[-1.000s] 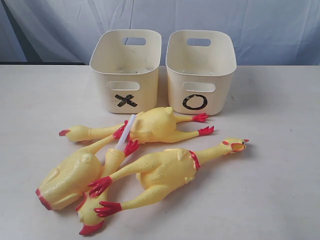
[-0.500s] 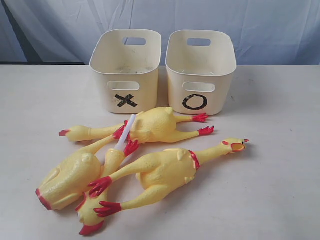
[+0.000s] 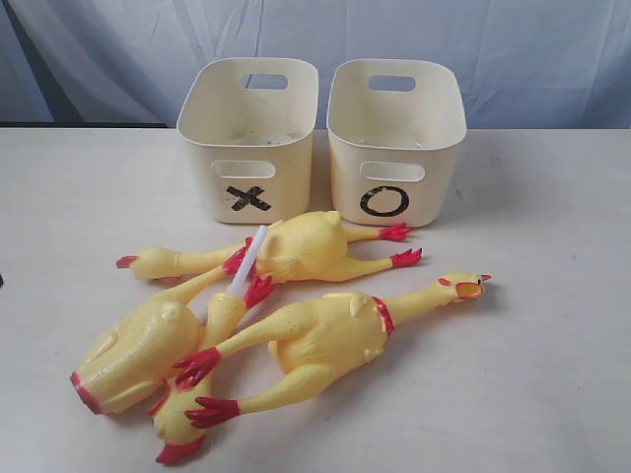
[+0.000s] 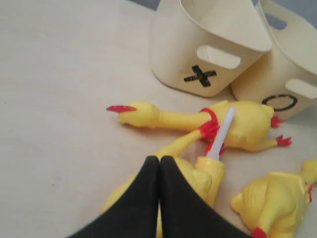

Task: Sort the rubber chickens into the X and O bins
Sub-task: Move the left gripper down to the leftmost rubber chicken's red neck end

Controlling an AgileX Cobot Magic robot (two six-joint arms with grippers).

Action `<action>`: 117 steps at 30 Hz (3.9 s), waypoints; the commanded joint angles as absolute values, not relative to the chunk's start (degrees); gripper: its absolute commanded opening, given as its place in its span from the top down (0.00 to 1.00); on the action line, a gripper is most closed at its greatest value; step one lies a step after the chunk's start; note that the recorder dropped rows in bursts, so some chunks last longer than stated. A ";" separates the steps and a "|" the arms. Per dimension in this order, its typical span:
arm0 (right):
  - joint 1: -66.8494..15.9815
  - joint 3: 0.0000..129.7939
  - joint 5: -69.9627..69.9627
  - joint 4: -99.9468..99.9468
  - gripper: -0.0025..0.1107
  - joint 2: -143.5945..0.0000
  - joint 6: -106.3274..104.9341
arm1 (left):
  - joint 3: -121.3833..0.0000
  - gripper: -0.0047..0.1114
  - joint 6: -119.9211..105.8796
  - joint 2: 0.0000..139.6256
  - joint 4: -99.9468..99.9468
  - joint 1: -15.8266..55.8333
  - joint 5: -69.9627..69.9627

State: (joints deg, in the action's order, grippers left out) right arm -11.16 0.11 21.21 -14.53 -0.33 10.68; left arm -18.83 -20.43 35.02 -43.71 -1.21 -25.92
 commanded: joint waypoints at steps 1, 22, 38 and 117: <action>-11.43 0.00 20.49 -14.72 0.99 0.00 10.49 | -19.21 0.96 -23.21 40.13 -45.28 -1.01 -27.37; -11.43 0.00 20.49 -14.72 0.99 0.00 10.49 | -19.21 0.96 -16.55 55.69 -43.04 -1.11 -33.75; -11.43 0.00 20.49 -14.72 0.99 0.00 10.49 | -18.86 0.96 8.91 55.69 -37.87 -1.11 -34.69; -11.43 0.00 20.49 -14.72 0.99 0.00 10.49 | -12.03 0.59 -9.99 64.74 -65.47 -1.11 -22.84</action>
State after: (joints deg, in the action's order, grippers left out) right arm -11.16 0.11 21.21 -14.53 -0.33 10.68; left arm -12.17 -5.37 63.25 -61.74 -1.21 -23.05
